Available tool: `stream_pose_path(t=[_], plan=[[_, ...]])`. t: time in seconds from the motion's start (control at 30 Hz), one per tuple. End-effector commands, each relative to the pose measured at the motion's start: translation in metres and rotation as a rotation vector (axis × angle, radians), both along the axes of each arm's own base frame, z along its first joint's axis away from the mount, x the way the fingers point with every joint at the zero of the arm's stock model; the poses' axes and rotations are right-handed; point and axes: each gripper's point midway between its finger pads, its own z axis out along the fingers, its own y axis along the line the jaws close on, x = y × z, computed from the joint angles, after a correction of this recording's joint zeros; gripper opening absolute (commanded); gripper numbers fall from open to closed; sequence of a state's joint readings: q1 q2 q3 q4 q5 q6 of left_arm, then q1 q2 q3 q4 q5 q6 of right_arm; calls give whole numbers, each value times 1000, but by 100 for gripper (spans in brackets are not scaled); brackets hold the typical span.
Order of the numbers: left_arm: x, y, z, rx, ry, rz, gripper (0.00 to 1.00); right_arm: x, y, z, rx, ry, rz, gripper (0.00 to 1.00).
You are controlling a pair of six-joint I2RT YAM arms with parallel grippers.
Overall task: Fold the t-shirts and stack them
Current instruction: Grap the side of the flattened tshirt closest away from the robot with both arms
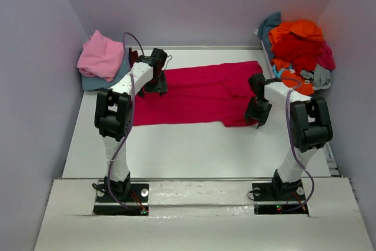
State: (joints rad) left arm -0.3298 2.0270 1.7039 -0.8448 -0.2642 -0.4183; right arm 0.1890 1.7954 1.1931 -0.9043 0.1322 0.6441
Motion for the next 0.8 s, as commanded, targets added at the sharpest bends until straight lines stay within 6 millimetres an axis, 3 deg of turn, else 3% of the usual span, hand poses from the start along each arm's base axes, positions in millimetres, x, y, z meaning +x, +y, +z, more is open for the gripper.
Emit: stream_pose_path(t=[0.0, 0.27, 0.67, 0.73, 0.77], plan=[[5, 2, 17, 1, -38, -5, 86, 19, -8, 3, -19, -59, -37, 54], [5, 2, 15, 4, -32, -6, 86, 28, -19, 6, -51, -81, -57, 53], [4, 3, 16, 3, -34, -3, 86, 28, -17, -10, -47, -59, -59, 43], [3, 3, 17, 5, -34, -4, 86, 27, -18, -12, -49, -60, -61, 25], [3, 3, 16, 6, -31, -4, 86, 26, -18, -12, -48, -56, -60, 21]])
